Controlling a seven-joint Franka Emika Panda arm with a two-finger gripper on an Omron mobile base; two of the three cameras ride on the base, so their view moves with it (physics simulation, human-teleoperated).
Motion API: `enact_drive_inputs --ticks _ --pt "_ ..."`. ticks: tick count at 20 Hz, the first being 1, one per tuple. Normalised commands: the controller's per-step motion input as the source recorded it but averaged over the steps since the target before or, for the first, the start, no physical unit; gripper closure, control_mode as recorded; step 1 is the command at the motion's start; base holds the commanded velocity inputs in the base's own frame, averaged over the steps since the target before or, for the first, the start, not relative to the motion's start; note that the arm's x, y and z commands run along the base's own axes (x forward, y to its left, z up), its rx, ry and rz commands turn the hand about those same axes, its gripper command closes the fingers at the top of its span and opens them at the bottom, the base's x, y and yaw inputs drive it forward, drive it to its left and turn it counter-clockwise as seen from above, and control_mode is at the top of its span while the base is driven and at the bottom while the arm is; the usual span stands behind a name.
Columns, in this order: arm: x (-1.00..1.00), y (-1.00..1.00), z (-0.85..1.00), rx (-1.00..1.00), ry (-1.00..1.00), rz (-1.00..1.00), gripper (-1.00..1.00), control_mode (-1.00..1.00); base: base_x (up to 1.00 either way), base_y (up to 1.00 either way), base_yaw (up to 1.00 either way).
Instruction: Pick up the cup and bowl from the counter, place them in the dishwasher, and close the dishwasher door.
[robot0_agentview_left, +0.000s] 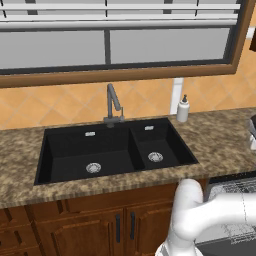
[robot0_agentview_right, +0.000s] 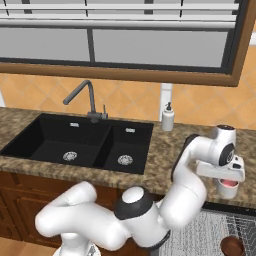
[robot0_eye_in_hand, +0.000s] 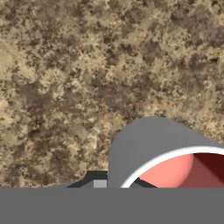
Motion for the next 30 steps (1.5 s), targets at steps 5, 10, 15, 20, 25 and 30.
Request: enact_drive_inputs --ticks 5,10,15,20,25,30 --pt "-1.00 0.07 0.02 0.06 -0.02 0.00 1.00 -1.00 0.00 0.00 0.00" --pt "-1.00 0.00 -0.36 0.21 -0.05 0.04 1.00 -1.00 0.00 0.00 0.00" --pt "-0.98 0.06 -0.58 0.19 0.00 0.04 1.00 -1.00 0.00 0.00 0.00" --pt "-0.40 0.28 -0.67 0.10 -0.04 0.04 1.00 -1.00 0.00 0.00 0.00" --pt "0.13 0.00 -0.18 0.04 -0.19 0.03 1.00 -1.00 0.00 0.00 0.00" --pt "0.28 0.00 -0.51 0.00 -0.04 0.00 1.00 -1.00 0.00 0.00 0.00"
